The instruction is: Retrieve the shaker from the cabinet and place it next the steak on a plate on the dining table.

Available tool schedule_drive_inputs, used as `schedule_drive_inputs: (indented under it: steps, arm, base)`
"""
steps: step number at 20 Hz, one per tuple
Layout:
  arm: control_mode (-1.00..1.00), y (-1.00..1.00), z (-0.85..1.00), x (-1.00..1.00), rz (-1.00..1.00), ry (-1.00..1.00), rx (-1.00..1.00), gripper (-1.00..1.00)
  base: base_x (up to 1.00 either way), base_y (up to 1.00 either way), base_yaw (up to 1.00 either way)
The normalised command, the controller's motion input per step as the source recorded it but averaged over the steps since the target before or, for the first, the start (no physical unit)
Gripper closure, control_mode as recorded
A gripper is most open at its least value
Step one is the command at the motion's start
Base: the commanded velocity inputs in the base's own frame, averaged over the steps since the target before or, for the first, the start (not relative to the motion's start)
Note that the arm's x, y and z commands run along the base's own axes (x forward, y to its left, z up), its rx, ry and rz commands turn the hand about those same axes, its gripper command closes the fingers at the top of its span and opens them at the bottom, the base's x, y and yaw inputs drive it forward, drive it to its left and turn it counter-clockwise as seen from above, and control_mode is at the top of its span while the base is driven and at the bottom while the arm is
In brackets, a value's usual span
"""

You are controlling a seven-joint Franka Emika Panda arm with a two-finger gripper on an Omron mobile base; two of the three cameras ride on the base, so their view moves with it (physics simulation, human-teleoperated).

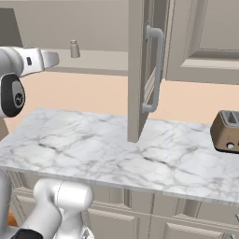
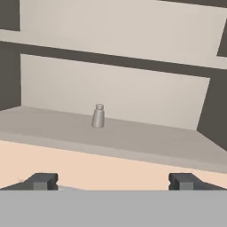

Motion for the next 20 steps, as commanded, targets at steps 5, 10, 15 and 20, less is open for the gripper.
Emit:
schedule_drive_inputs:
  steps: [5, 10, 15, 20]
  arm:
    - [-1.0, 0.05, 0.12, 0.0, 0.05, -0.04, 0.03, -1.0]
    - [-1.0, 0.0, 0.04, 0.0, 0.02, 0.02, 0.1, -1.0]
    - [-1.0, 0.0, 0.0, 0.28, 0.0, 0.08, 0.0, -1.0]
    - [-1.0, 0.0, 0.0, 0.47, 0.0, 0.02, 0.0, -1.0]
  base:
    - [0.0, 0.0, 0.0]
    - [0.0, 0.0, 0.0]
    - [0.0, 0.0, 0.0]
    - [0.0, 0.0, 0.0]
